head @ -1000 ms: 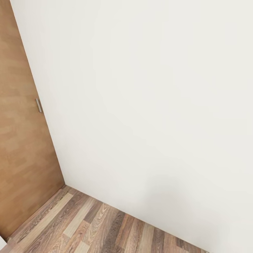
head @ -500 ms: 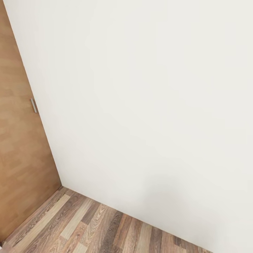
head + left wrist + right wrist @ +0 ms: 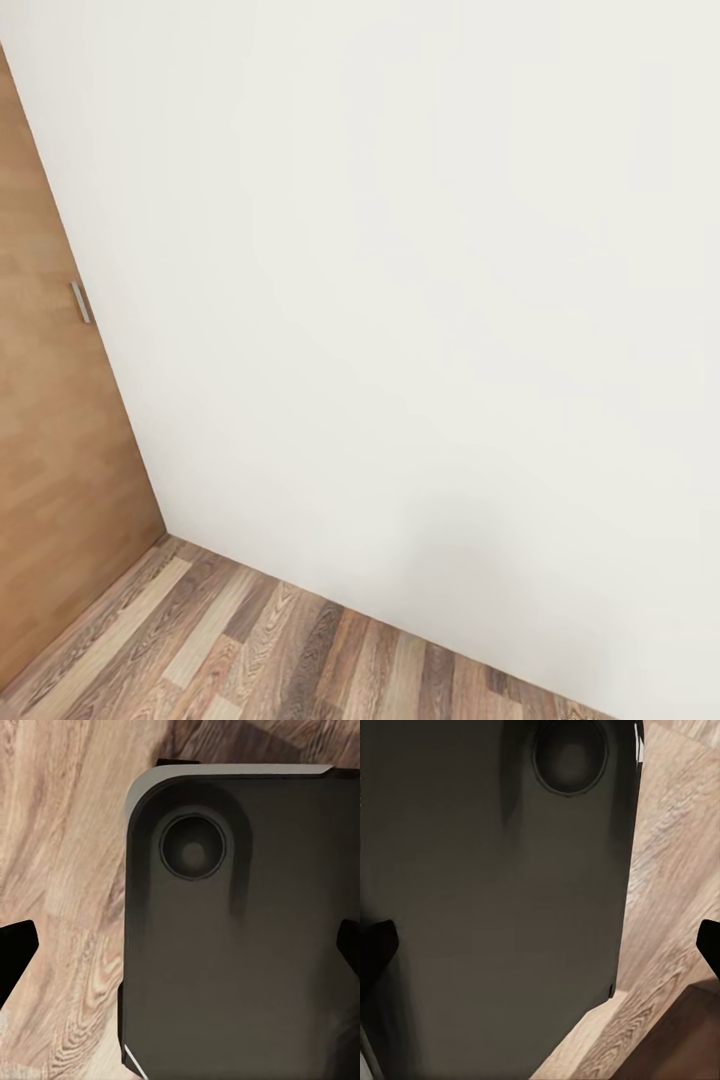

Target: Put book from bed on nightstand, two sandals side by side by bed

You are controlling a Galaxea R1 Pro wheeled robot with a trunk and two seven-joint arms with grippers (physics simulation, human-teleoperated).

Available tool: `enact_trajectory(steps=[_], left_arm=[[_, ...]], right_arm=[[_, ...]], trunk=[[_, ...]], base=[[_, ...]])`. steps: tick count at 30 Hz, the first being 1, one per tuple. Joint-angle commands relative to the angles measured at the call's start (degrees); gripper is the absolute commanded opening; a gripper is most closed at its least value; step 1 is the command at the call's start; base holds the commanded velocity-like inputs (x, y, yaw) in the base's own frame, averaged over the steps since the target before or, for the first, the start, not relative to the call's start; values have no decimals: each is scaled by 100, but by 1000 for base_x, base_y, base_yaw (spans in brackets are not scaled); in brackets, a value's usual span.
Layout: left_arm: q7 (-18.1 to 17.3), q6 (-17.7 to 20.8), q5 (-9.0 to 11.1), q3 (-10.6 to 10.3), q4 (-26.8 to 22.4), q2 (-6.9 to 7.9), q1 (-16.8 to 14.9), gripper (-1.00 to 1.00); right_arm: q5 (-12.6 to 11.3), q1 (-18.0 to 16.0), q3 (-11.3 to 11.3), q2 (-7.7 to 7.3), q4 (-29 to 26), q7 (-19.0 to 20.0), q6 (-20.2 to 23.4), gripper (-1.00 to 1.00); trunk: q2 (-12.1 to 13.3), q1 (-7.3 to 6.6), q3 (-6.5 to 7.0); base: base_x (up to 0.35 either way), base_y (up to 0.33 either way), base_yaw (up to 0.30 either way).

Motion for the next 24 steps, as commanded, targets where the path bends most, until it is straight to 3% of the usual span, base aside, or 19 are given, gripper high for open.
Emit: enact_trajectory(steps=[1, 24], left_arm=[[-1, -15, 32, -3, -1, 2, 1, 100], [6, -14, 15, -7, -2, 10, 1, 100]], right_arm=[[1, -1, 4, 3, 0, -5, 2, 100], [1, -1, 0, 2, 0, 1, 2, 100]], trunk=[[-2, 0, -3], [-2, 0, -3]], base=[[0, 0, -80], [0, 0, -84]])
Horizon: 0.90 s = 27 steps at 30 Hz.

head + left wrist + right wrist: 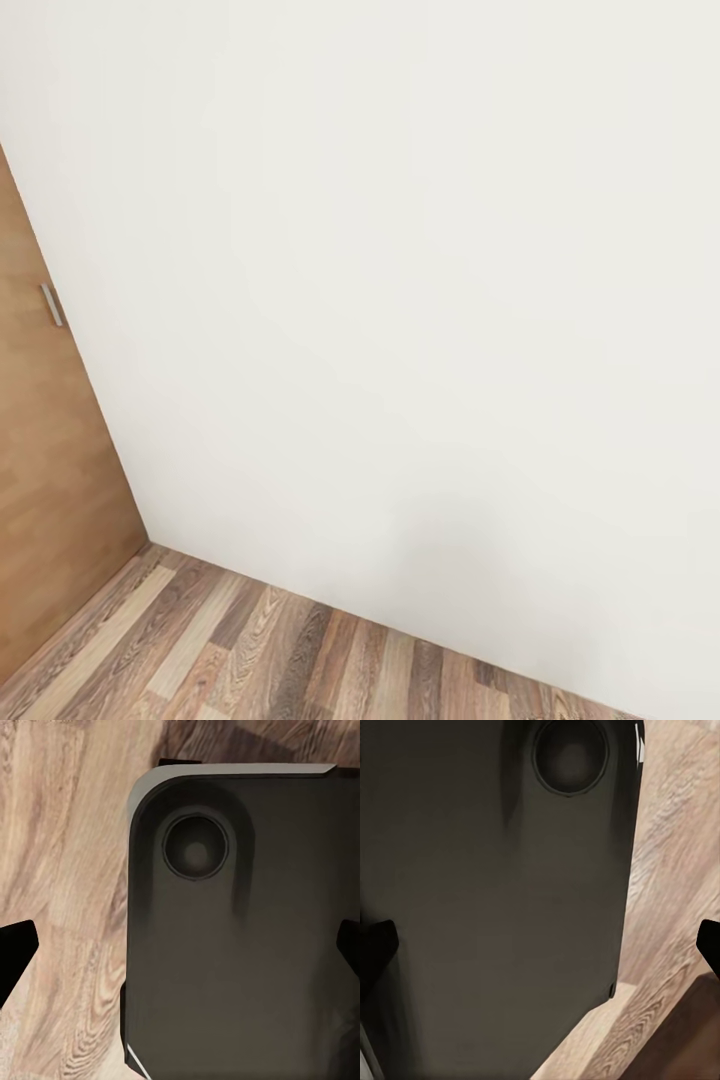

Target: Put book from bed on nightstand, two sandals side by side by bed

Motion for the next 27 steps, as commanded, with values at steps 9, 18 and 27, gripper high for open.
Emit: enact_trajectory(steps=[9, 18, 27], left_arm=[[-2, -16, 32, -2, -1, 0, 1, 100], [0, -16, 32, -7, -1, 0, 1, 100], [3, -16, 32, -8, -1, 0, 1, 100]], right_arm=[[0, -1, -3, -6, 1, -3, 2, 100], [0, -1, -1, -8, 1, -6, 2, 100], [0, -1, 2, -6, 1, -10, 2, 100]], trunk=[[-2, 0, -3], [-2, 0, -3], [-2, 0, -3]], base=[[0, 0, -108], [0, 0, -111], [0, 0, -101]])
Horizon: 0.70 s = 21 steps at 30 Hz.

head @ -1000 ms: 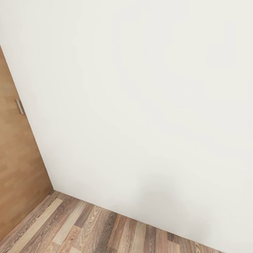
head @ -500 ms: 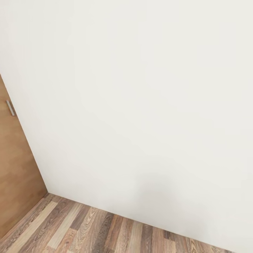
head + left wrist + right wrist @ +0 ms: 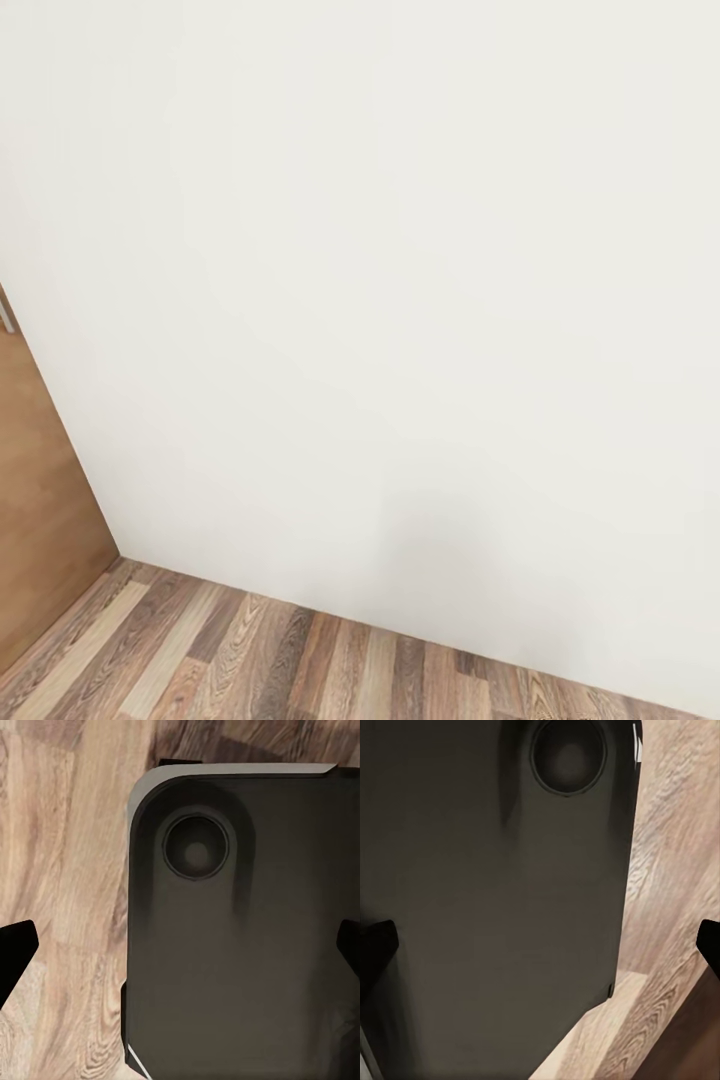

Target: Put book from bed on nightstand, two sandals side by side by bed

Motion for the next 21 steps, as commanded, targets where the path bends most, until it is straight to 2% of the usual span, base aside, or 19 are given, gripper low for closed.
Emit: enact_trajectory(steps=[1, 21], left_arm=[[-1, -16, 33, -3, -1, 0, 1, 100], [0, -16, 33, 3, -1, 0, 1, 100]], right_arm=[[1, -1, 3, 0, 0, -5, 2, 100], [1, -1, 3, -1, 0, -4, 2, 100]], trunk=[[-2, 0, -3], [-2, 0, -3]], base=[[0, 0, -96], [0, 0, -89]])
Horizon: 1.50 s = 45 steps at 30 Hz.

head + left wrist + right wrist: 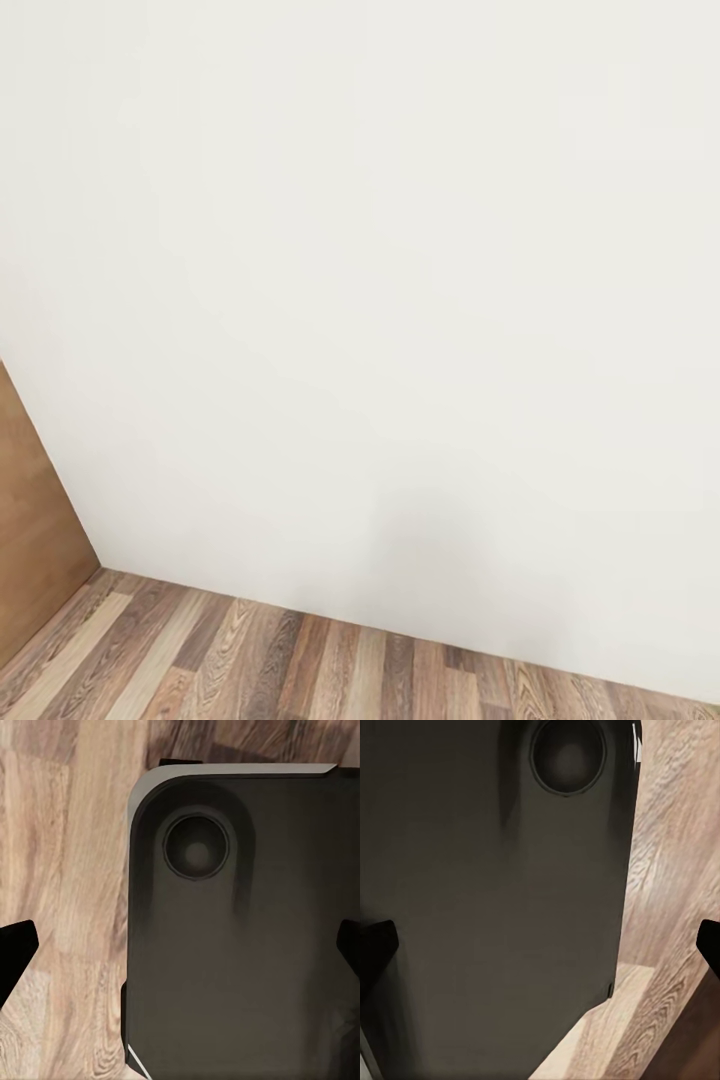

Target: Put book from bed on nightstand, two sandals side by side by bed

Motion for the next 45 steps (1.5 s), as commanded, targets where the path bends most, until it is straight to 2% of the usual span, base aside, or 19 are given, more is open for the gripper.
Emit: enact_trajectory(steps=[1, 45], left_arm=[[-3, -16, 33, -2, -1, 0, 1, 100], [-5, -16, 33, -2, -1, 0, 1, 100]], right_arm=[[1, -1, 3, 1, 0, -3, 2, 100], [9, -1, 1, -4, -12, -6, 2, 100]], trunk=[[-2, 0, -3], [-2, 0, -3]], base=[[0, 0, -85], [0, 0, -90]])
